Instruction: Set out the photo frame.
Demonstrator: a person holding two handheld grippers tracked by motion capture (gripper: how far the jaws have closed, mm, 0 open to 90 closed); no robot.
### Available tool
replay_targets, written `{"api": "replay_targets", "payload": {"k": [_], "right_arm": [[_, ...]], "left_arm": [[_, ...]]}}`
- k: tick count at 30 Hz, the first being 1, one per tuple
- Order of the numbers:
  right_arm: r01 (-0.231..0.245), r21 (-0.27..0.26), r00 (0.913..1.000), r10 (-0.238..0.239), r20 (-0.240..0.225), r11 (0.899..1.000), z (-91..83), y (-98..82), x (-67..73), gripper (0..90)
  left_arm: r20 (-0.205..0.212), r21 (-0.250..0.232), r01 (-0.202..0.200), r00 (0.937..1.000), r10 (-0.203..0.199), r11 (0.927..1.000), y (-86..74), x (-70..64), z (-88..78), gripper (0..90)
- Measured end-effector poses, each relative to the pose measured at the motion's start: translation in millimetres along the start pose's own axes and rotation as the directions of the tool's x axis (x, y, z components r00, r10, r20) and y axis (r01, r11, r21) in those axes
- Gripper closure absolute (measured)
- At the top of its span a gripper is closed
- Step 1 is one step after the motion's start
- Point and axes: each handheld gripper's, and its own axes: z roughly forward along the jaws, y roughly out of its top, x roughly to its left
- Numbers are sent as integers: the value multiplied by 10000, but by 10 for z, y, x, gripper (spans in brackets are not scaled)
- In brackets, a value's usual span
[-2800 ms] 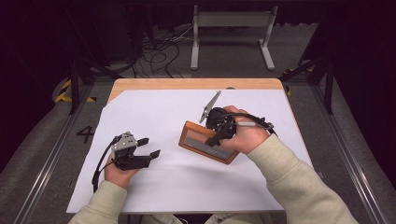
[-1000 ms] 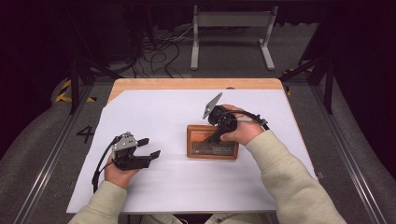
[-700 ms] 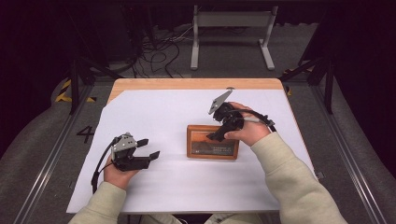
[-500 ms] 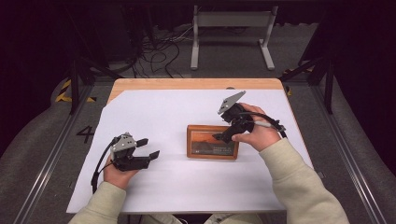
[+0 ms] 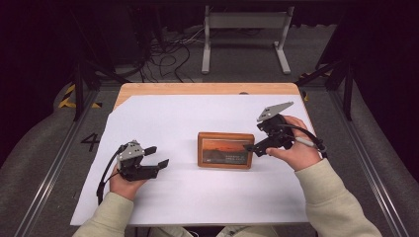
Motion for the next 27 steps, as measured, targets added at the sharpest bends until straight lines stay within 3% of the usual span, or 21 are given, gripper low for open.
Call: {"api": "replay_targets", "payload": {"k": [4,13,20,21,27], "right_arm": [[-259,-709,9995,271,165,9971,-112,-142,-16,78],[-622,-1318,9972,671,329,9893,-251,-538,-18,59],[-951,-1653,9946,1005,246,9817,-235,-789,-38,41],[-956,-1712,9946,1013,246,9806,-226,-812,-39,41],[-1166,-2086,9923,1228,172,9710,-102,-1011,-34,41]], "left_arm": [[0,-13,49,10000,-49,10000,1,-9,-8,300],[97,-258,-200,9997,203,9995,43,-83,-46,260],[259,-416,-114,9996,125,9991,53,-126,-71,260],[288,-397,-240,9993,252,9989,46,-138,-86,260],[380,-571,-216,9990,238,9981,26,-167,-159,259]]}}
